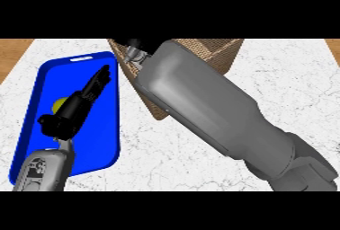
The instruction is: Pick the bell pepper from the placemat and place it in the basket
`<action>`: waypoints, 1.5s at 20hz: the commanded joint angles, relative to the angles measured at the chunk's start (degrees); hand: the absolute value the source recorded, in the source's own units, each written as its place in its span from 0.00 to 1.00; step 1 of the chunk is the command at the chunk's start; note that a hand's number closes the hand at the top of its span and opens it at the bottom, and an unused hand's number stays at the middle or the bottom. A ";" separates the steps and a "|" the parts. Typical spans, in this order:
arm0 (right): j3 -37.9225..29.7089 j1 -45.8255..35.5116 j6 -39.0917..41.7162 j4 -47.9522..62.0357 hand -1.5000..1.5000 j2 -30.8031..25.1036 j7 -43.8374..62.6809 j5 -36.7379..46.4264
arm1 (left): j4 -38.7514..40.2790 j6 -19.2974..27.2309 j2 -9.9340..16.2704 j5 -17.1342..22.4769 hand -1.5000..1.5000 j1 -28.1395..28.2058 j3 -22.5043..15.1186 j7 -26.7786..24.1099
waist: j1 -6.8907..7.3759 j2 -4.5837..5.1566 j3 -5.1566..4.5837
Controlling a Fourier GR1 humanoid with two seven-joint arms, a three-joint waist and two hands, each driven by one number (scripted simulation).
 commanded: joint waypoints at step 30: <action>-15.33 7.63 -30.88 21.92 0.00 0.65 -3.09 8.47 | -4.34 -0.44 1.64 1.16 0.50 6.36 2.81 -1.68 | -3.80 -0.25 0.25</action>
